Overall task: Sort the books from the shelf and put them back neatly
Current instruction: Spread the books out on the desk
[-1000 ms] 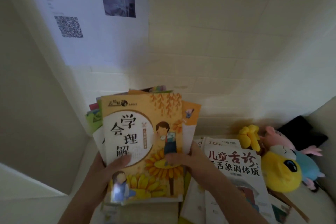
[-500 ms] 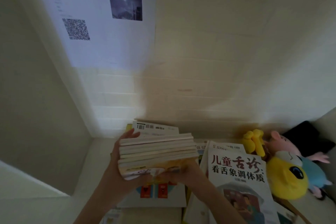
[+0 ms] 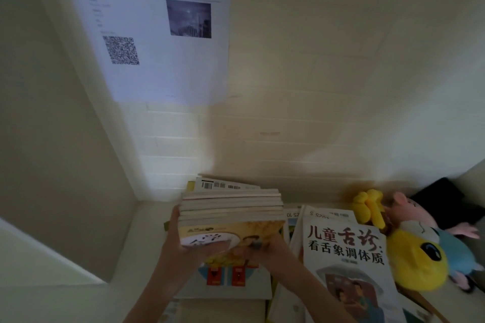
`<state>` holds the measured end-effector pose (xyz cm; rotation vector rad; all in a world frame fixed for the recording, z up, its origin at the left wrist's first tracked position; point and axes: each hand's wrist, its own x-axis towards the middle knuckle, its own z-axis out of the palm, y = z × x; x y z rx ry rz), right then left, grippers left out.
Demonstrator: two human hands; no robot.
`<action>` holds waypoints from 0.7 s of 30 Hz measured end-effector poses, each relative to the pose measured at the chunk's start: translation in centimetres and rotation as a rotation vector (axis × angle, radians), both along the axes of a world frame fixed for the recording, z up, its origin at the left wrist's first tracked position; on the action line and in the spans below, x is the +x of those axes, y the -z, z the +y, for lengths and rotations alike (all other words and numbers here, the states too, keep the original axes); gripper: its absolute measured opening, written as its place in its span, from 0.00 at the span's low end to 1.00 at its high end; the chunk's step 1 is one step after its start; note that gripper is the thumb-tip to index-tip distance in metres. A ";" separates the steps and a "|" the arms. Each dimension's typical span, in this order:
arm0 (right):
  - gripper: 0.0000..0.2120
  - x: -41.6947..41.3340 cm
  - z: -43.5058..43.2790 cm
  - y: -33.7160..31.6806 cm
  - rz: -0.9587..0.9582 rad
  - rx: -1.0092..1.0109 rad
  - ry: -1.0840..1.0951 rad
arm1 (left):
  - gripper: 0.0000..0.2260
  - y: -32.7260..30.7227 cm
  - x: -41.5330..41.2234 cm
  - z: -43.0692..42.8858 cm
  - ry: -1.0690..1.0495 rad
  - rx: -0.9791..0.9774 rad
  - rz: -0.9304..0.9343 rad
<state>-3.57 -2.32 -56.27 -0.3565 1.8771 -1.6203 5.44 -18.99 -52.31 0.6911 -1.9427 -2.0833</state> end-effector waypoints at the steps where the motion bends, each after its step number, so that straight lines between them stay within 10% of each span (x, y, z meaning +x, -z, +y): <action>1: 0.25 0.0 0.0 -0.1 -0.012 0.005 0.006 | 0.46 0.3 -0.2 -0.3 0.002 0.018 0.045; 14: 0.24 0.9 -0.3 -6.7 0.050 -0.187 0.020 | 0.27 -1.7 1.9 0.6 -0.132 -0.025 0.195; 21: 0.27 3.4 -1.0 -12.2 -0.109 -0.298 -0.078 | 0.37 -7.8 6.8 1.8 -0.264 -0.053 0.353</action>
